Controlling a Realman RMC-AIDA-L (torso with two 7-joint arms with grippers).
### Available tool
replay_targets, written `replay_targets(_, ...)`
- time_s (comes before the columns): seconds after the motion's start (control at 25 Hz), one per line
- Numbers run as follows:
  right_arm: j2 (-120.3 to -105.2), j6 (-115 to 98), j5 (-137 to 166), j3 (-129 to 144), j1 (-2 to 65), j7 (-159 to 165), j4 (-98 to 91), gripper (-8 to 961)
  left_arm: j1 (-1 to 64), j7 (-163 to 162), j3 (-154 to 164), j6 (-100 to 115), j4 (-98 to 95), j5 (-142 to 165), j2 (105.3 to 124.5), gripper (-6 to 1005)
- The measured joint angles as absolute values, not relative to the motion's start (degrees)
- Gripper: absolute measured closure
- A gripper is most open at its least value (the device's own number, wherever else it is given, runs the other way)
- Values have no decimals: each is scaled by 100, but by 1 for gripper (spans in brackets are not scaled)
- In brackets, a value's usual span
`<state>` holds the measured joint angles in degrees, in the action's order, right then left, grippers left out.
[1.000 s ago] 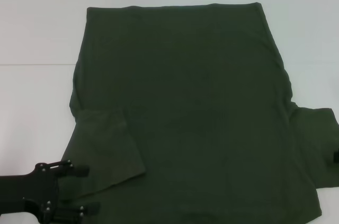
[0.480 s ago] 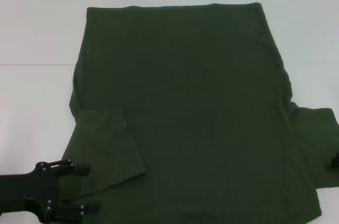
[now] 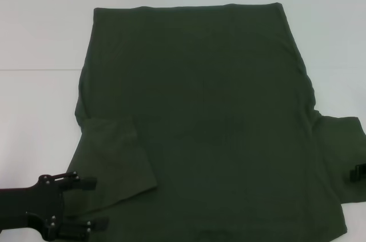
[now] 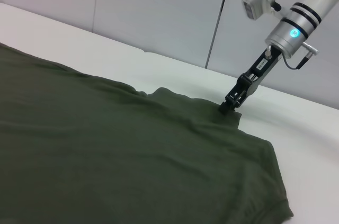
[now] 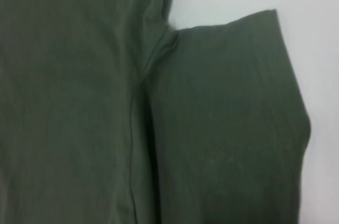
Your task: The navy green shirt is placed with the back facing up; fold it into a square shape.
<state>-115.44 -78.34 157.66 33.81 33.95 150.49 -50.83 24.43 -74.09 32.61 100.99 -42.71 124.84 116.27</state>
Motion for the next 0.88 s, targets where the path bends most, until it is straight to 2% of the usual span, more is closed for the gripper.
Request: replay_targets(0.88, -11510, -7909, 15393, 3406, 3384, 14824, -4974, 197, 2461, -7437, 3259, 10112, -4271, 12471, 11635, 63)
